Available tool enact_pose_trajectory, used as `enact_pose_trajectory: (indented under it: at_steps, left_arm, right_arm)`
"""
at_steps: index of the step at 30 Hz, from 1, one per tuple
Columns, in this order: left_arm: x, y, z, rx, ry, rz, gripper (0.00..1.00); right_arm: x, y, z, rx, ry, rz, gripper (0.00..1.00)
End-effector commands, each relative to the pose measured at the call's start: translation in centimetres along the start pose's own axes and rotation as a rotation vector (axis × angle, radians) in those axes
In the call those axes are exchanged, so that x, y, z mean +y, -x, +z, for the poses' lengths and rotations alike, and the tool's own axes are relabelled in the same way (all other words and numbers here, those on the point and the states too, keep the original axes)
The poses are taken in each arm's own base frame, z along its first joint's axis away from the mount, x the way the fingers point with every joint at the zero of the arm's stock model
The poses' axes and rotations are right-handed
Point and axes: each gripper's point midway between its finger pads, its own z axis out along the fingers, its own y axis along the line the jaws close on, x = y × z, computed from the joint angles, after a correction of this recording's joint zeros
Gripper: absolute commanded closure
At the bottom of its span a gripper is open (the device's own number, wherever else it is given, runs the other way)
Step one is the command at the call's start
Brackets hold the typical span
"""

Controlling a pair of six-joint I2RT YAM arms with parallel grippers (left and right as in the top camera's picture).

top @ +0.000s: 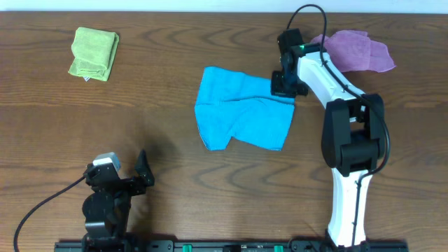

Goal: Fold the cloth
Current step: 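Pull the blue cloth's right corner outward with the right gripper to flatten, then release the cloth and retract the right arm toward rest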

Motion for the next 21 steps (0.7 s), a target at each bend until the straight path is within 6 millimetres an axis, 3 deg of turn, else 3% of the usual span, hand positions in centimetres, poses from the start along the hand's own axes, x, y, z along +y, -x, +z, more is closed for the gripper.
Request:
enact_pose_trajectory:
  at_steps: [1,6,10,14,17,19,21]
  left_arm:
    - [0.4,-0.9,0.3,0.02,0.013,-0.01,0.05]
    - [0.4,-0.9,0.3,0.02,0.013,-0.01,0.04]
    - [0.3,-0.9,0.3,0.02,0.012,-0.01,0.05]
    - [0.4,-0.9,0.3,0.02,0.013,-0.01,0.05]
    - [0.4,-0.9,0.3,0.02,0.013,-0.01,0.04]
    - [0.3,-0.9,0.3,0.02,0.012,-0.01,0.04]
    - [0.3,-0.9,0.3,0.02,0.012,-0.01,0.05]
  right_arm:
    - [-1.4,-1.8,6.3,0.085,-0.028,0.0,0.98]
    - [-1.9,0.8,8.5,-0.004,0.005,0.032,0.98]
    - [-1.9,3.0,8.3,-0.083,0.029,0.045,0.98]
    - [-0.8,3.3,7.9,-0.086,0.077,0.04,0.98]
    - [0.3,4.8,5.8,-0.115,0.132,0.037,0.98]
    - [1.0,6.5,3.1,-0.163,0.156,0.034,0.99]
    - [1.5,8.3,-0.9,-0.225,0.173,0.017,0.99]
